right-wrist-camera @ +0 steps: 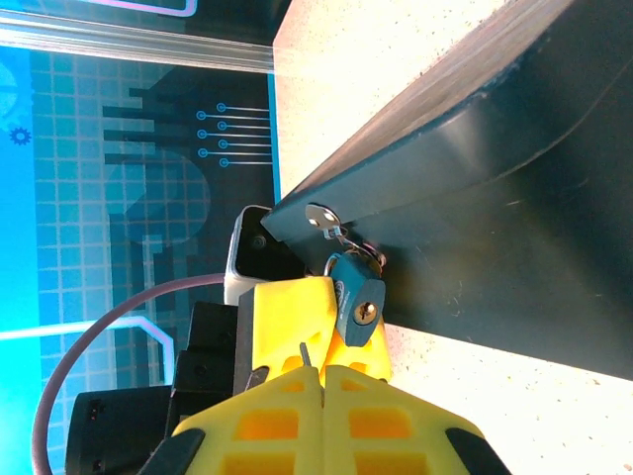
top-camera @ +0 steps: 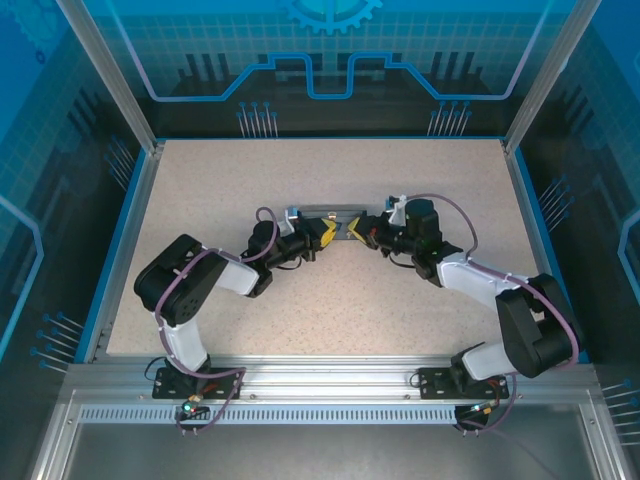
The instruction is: Unlock a padlock with a key
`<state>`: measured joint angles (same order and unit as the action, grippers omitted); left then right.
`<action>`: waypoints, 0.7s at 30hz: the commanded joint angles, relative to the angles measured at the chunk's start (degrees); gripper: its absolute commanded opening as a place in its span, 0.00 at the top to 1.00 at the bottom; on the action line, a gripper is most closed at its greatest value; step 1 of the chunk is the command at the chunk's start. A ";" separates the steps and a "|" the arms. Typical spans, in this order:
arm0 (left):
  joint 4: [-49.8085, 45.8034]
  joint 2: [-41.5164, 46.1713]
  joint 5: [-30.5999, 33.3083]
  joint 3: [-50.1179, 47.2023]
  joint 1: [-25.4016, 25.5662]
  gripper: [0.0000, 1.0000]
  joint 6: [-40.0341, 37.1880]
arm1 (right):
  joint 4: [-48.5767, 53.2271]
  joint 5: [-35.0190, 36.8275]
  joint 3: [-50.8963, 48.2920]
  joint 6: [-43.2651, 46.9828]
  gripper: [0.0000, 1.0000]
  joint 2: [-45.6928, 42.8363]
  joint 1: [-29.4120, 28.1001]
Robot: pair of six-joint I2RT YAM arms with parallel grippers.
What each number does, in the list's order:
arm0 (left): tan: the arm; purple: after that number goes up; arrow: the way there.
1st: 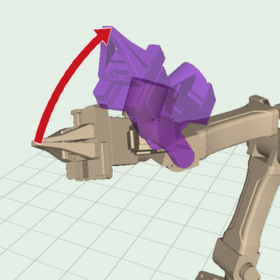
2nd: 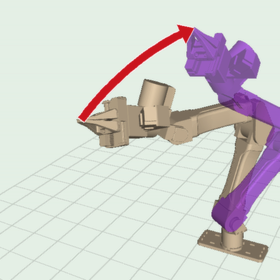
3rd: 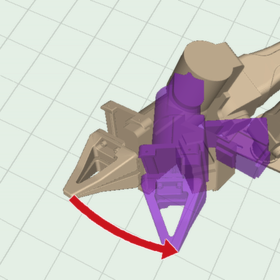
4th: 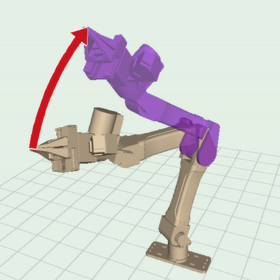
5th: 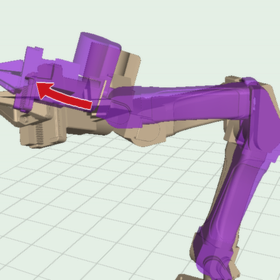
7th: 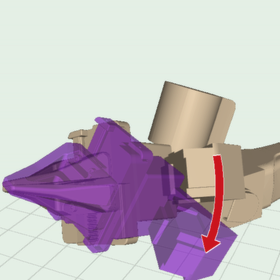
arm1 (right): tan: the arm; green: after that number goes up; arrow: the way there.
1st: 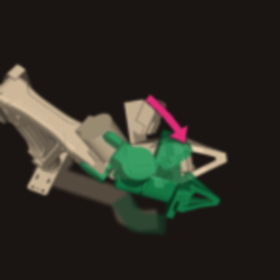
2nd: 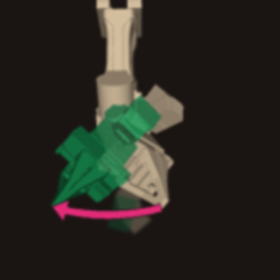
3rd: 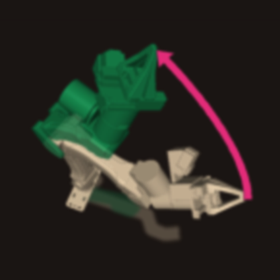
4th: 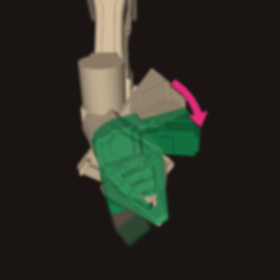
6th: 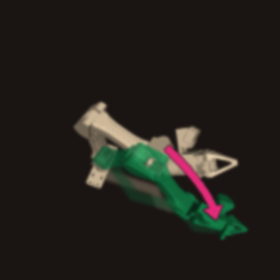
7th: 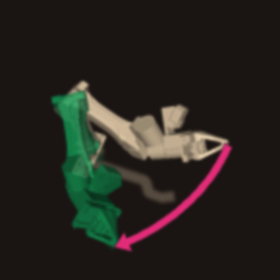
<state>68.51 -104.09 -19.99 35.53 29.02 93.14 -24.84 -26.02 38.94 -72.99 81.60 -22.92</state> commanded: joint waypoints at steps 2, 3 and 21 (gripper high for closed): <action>4.87 0.07 -1.29 1.32 -0.59 1.00 1.49 | 0.29 0.51 -0.36 0.49 1.00 1.14 -1.07; 4.95 0.09 -1.28 1.30 -0.61 1.00 1.46 | 0.23 0.60 -0.27 0.47 1.00 1.44 -1.14; 4.93 0.14 -1.15 1.18 -0.55 1.00 1.55 | 0.28 2.25 0.87 0.57 1.00 4.17 -1.86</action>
<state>68.90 -104.09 -20.03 35.53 28.97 94.19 -24.84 -24.43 38.94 -73.01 84.90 -24.08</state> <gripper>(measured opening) 0.103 0.051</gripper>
